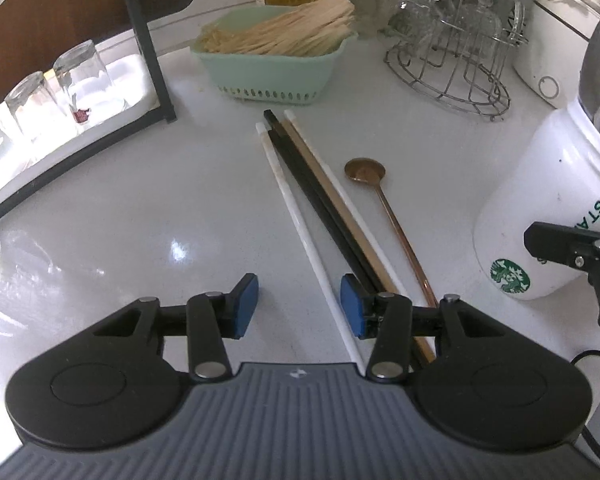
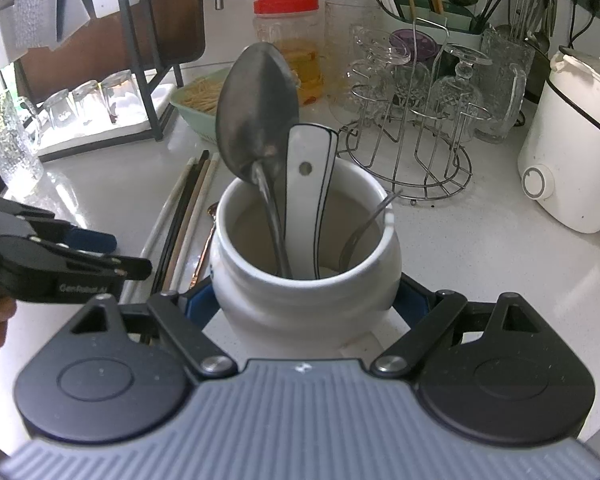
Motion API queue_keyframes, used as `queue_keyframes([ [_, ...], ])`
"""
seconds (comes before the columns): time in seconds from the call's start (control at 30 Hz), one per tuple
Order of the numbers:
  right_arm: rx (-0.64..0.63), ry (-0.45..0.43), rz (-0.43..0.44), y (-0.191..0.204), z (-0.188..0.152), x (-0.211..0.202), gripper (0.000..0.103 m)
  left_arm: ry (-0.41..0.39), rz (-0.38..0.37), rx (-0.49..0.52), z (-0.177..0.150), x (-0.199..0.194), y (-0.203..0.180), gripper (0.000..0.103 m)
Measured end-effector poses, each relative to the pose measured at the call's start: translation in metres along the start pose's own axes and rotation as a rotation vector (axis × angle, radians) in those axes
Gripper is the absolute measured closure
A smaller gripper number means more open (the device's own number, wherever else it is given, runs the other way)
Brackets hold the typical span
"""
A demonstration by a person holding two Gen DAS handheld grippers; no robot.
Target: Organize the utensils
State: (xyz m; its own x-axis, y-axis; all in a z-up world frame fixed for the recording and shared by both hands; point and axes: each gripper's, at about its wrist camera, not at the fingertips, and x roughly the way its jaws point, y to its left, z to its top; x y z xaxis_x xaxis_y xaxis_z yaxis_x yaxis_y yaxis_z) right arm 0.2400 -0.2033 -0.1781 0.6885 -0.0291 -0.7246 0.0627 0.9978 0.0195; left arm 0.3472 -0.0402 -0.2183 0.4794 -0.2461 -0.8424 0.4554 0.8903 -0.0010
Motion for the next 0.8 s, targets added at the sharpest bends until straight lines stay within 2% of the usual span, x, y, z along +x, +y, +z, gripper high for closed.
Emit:
queue_keyframes([
  [0.1,0.0,0.002,0.003,-0.001,0.0,0.0,0.012,0.016,-0.004,-0.017,0.0,-0.003,-0.002,0.071],
  [0.17,-0.001,0.005,0.004,-0.001,0.001,0.0,0.012,0.033,-0.044,-0.071,0.001,-0.004,0.001,0.091],
  [0.2,-0.001,0.007,0.005,-0.002,0.001,0.0,0.012,0.041,-0.053,-0.086,0.0,-0.005,0.001,0.095],
  [0.37,0.0,0.017,-0.002,0.0,0.002,0.0,0.012,0.042,-0.049,-0.126,-0.007,-0.009,0.003,0.097],
  [0.43,-0.002,0.015,-0.003,0.0,0.001,0.0,0.012,0.043,-0.032,-0.11,-0.012,-0.013,0.003,0.097],
  [0.53,-0.005,0.027,-0.004,0.002,0.0,-0.003,0.012,0.08,-0.068,-0.112,-0.018,-0.018,0.01,0.097],
  [0.8,-0.004,0.032,-0.006,0.005,-0.004,-0.006,0.012,0.138,-0.088,-0.159,-0.043,-0.036,0.032,0.098],
])
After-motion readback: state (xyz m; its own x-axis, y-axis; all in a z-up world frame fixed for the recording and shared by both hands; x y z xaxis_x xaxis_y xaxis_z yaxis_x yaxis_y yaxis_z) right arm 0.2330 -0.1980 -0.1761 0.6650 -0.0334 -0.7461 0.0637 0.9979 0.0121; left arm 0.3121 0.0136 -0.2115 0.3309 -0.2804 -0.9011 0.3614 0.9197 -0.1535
